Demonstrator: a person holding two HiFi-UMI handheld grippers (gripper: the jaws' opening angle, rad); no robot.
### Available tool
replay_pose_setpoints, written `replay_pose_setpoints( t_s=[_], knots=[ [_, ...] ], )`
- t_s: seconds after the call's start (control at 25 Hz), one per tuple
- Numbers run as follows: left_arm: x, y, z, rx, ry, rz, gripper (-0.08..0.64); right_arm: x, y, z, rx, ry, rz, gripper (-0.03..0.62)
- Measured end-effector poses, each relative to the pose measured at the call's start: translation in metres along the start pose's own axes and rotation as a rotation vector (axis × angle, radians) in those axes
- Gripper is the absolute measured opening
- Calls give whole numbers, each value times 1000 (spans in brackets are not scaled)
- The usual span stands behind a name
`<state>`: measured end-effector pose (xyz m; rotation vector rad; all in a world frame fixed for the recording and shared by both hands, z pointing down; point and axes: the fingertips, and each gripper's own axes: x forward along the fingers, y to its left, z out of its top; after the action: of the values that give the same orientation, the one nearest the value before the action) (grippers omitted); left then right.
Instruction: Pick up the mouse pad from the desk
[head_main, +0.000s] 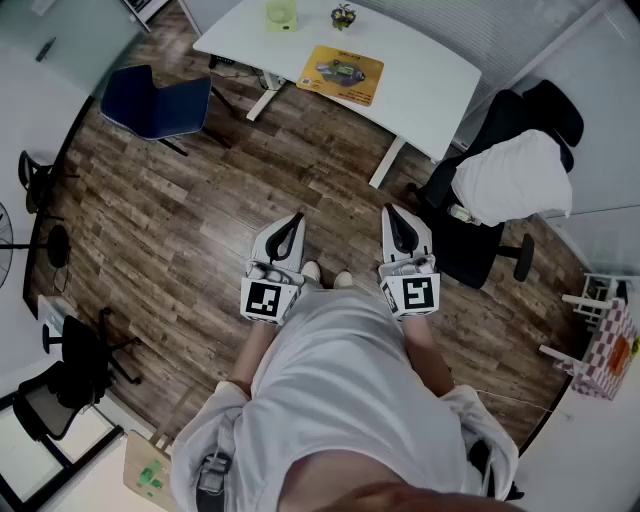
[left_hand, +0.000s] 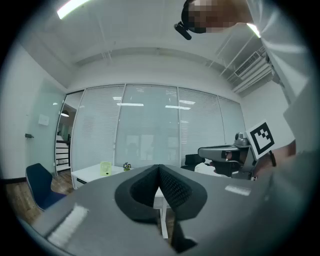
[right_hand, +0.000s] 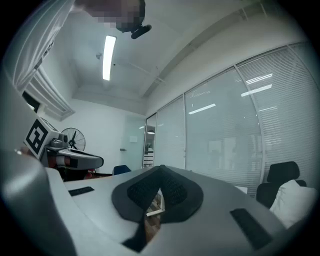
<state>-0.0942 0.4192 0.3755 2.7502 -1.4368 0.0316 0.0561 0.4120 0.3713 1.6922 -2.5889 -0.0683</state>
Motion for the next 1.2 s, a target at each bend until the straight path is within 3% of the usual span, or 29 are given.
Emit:
replay_pose_setpoints(
  t_s=[0.32, 0.52, 0.8, 1.2],
  knots=[
    [8, 19, -11, 1, 24, -25, -8, 15, -1, 9, -18, -4, -15, 0],
    [21, 22, -16, -4, 28, -48, -8, 22, -2, 14, 28, -48, 0, 2],
    [26, 26, -21, -18, 30, -92, -8, 34, -1, -8, 0, 21, -27, 2],
    [24, 76, -32, -55, 29, -114, -8, 70, 28, -16, -47, 86, -27, 2]
  ],
)
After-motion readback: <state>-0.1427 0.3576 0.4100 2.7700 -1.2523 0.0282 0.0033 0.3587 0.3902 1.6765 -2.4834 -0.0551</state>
